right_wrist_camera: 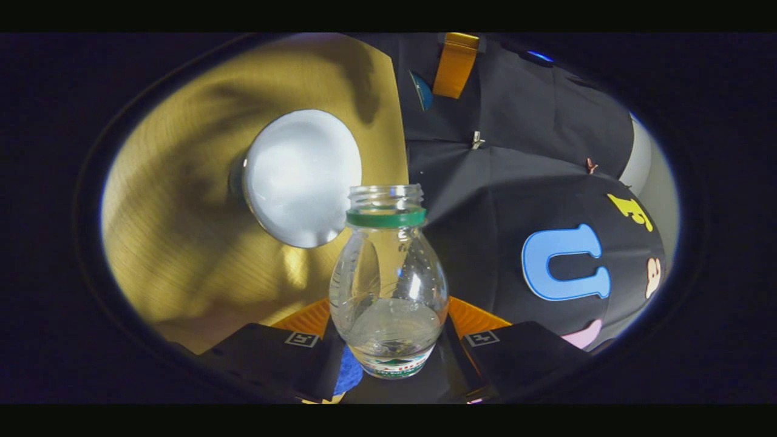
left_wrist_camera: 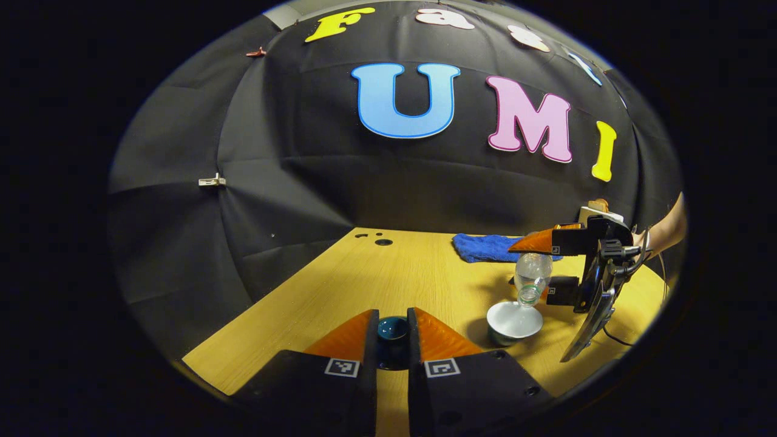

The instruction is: Open the teacup lid with one hand, grasp the water bottle and pour water into the teacup with the other hand; after pouring, place the water bottle on the coaster and then close the teacup lid.

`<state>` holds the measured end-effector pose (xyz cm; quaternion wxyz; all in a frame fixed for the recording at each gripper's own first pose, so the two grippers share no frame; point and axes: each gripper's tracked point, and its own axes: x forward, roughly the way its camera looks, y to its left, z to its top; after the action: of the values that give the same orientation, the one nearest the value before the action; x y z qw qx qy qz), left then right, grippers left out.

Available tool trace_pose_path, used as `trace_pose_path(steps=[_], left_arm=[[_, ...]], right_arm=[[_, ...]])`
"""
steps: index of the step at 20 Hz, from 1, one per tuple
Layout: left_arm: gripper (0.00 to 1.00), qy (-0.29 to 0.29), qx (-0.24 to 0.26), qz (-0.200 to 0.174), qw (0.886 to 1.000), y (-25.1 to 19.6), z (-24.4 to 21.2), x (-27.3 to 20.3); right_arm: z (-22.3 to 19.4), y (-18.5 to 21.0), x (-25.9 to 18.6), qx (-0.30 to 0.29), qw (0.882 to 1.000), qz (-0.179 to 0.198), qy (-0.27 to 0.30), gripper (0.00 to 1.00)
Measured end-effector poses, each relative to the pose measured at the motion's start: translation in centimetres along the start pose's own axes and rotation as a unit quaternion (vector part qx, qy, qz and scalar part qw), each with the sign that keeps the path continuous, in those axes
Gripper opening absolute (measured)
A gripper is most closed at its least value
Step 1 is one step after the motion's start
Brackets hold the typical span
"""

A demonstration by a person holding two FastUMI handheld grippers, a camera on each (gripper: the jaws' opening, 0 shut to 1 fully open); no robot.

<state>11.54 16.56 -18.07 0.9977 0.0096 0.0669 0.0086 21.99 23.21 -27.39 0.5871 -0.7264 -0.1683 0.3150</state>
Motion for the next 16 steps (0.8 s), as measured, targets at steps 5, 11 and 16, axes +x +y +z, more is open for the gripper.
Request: trace_pose_path(steps=[5, 11, 16], left_arm=[[0.24, 0.006, -0.001, 0.002, 1.0, 0.28, -0.64, -0.07], [0.21, 0.007, -0.001, -0.003, 1.0, -0.15, -0.66, -0.02], [0.24, 0.003, 0.002, -0.006, 1.0, -0.21, -0.49, 0.01]], right_arm=[[0.39, 0.05, 0.49, -0.026, 1.0, 0.006, -0.016, 0.71], [0.61, 0.17, 0.51, -0.053, 0.998, 0.011, -0.026, 0.71], [0.37, -0.04, 0.94, -0.064, 0.997, 0.016, -0.029, 0.71]])
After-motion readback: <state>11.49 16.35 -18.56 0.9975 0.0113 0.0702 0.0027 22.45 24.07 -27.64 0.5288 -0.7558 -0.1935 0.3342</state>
